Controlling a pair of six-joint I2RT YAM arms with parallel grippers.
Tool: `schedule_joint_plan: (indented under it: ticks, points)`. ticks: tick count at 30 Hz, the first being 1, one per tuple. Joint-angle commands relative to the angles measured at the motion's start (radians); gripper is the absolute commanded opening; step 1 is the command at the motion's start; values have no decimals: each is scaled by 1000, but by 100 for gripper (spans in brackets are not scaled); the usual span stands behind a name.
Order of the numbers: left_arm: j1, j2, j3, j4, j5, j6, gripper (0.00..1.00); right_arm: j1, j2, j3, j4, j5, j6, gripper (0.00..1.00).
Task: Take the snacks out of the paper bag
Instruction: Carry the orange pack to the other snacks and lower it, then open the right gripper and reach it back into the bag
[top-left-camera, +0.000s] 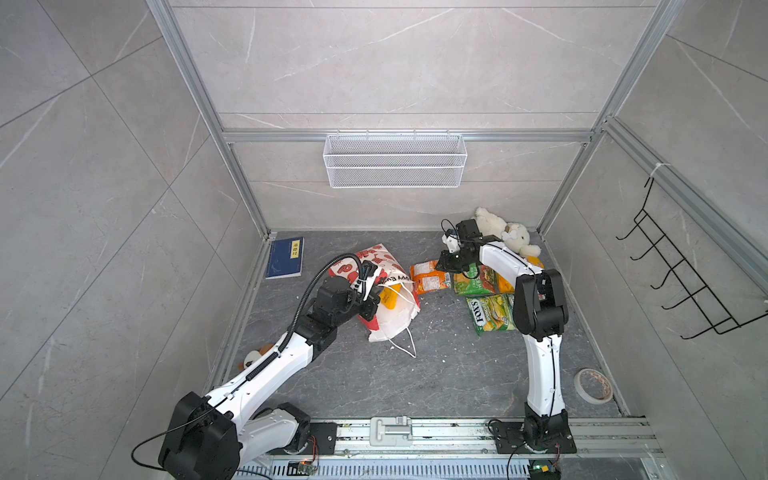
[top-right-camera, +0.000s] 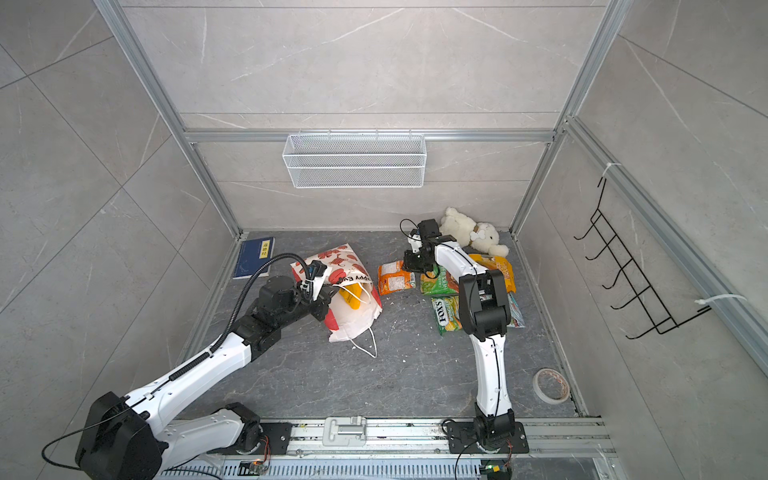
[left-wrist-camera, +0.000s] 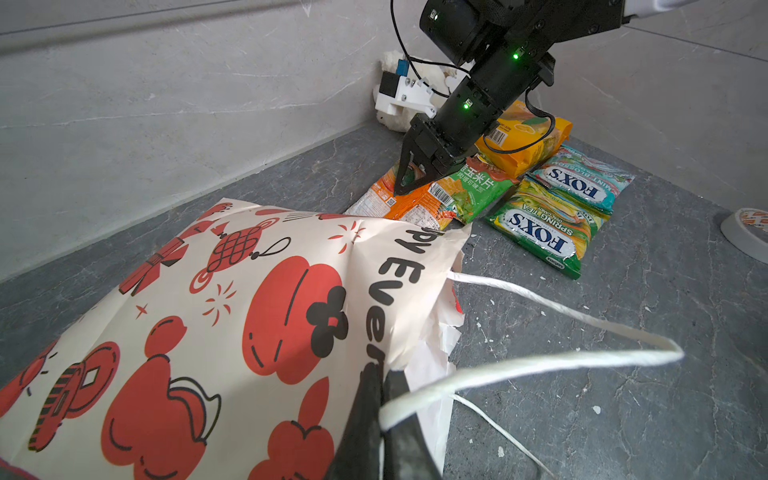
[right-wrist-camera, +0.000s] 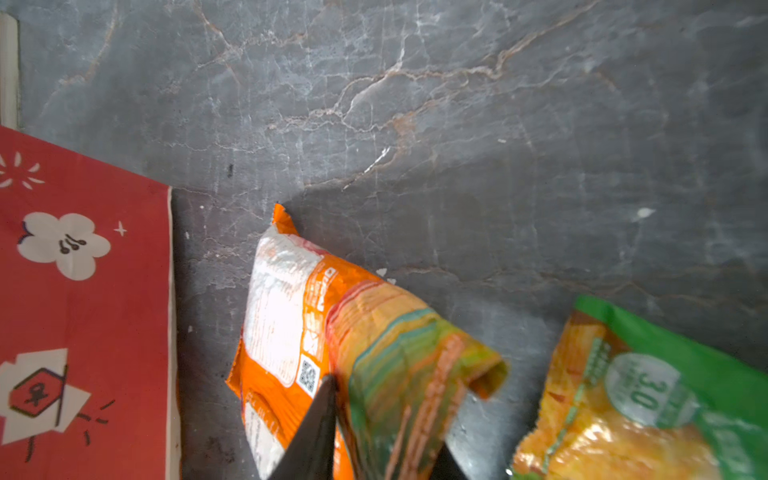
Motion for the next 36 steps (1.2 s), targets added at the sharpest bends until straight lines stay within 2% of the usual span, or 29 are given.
schedule_joint_plan:
  ticks: [1, 9, 13, 16, 18, 21, 24, 26, 29, 34, 36]
  points:
    - [1, 6, 44, 50, 22, -11, 0, 2, -43, -12, -34, 69, -1, 31]
    - [2, 22, 51, 57, 22, -16, 0, 3, -144, -4, -87, 190, 5, 34]
    - [2, 26, 51, 62, 17, -23, 0, 5, -293, -110, -51, 223, 65, 35]
    - [1, 29, 50, 67, 7, -31, 0, 17, -476, -295, 55, 215, 149, 35]
    - [1, 32, 54, 66, 3, -37, 0, 41, -634, -481, 200, 187, 214, 37]
    - [2, 38, 66, 59, 1, -47, 0, 129, -869, -801, 504, 165, 298, 44]
    - [1, 47, 70, 62, 1, -54, 0, 268, -1000, -1059, 781, 209, 372, 46]
    - [0, 52, 76, 62, 5, -59, 0, 356, -1020, -1196, 965, 262, 402, 46]
    - [1, 63, 83, 61, 11, -68, 0, 460, -973, -1335, 1234, 321, 401, 46]
    - [1, 87, 90, 52, 21, -69, 0, 585, -785, -1366, 1496, 301, 275, 44]
    - [1, 91, 91, 50, 30, -70, 0, 628, -715, -1368, 1577, 348, 254, 44]
